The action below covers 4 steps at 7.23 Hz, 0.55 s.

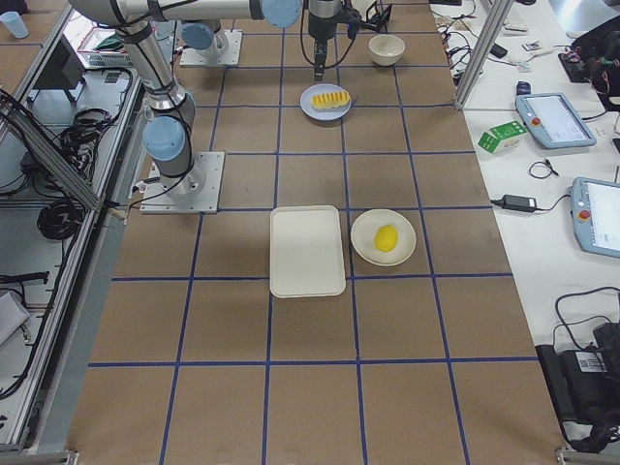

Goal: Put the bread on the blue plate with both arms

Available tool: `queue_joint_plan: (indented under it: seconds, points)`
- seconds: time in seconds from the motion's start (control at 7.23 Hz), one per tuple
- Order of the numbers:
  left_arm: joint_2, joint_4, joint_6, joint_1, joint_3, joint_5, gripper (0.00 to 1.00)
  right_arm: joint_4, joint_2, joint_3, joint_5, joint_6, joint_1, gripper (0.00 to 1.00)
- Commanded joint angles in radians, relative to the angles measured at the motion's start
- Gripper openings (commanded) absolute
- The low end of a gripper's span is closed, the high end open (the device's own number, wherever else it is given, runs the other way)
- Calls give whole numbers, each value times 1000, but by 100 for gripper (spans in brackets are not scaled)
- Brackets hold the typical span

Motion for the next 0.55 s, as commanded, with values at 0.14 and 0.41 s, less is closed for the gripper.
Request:
queue_joint_plan:
  seconds: [0.14,0.41]
  points:
    - [-2,9,-9,0,-1,-12,100,-3,-5,1,-7,-1,1,100]
    - [0,9,-8,0,-4,-11,100,6,-6,1,-10,1,0,100]
